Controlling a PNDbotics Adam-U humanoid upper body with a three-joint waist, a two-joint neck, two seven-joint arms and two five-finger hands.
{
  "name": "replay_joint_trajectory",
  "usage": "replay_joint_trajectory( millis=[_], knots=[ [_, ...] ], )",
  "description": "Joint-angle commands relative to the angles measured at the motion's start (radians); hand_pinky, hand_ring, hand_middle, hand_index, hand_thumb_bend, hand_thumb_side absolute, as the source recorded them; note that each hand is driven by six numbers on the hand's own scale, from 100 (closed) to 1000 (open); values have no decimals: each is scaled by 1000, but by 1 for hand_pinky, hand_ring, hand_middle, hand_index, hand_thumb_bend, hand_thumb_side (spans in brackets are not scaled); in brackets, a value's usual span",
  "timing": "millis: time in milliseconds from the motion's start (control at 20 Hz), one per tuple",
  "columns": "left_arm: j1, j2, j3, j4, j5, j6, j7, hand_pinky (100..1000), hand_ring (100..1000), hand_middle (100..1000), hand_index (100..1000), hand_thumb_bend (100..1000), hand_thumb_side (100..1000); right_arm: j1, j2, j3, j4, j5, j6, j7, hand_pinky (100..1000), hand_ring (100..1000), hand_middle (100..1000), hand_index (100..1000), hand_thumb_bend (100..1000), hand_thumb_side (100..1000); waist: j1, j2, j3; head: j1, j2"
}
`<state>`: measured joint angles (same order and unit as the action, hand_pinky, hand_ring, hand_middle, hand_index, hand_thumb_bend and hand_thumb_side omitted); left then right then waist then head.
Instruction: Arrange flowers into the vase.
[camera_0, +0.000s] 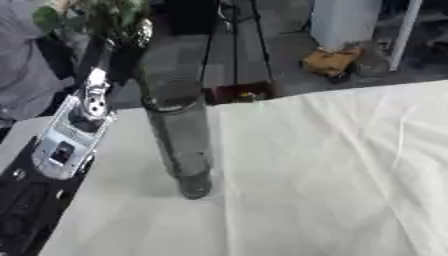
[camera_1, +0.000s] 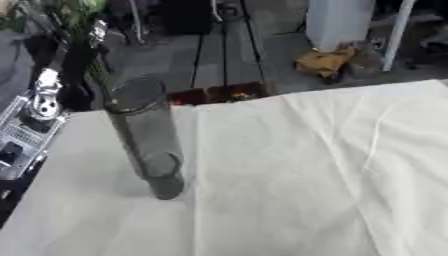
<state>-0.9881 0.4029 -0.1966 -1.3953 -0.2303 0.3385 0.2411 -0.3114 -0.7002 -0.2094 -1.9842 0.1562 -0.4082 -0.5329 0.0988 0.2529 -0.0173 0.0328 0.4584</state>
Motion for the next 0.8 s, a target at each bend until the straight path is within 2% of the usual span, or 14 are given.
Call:
replay_joint_trajectory(
  millis=[50,600,800],
  knots=[
    [-17,6,24,-20,42,-6,50,315,637,751,885,100,1000,-11,-20,-13,-16,7,1,-3,898,1000,821,899,100,1000,-9,-17,-1,-3,-14],
    [1,-17,17,-12,74,-54,191,337,638,754,887,100,1000,-14,-18,-14,-16,8,-1,-6,898,1000,821,899,100,1000,-10,-11,-6,-4,-17],
    [9,-15,1,-5,46,-70,196,355,652,761,895,100,1000,-14,-18,-15,-16,8,-1,-7,898,1000,820,899,100,1000,-10,-11,-6,-5,-18]
  ],
)
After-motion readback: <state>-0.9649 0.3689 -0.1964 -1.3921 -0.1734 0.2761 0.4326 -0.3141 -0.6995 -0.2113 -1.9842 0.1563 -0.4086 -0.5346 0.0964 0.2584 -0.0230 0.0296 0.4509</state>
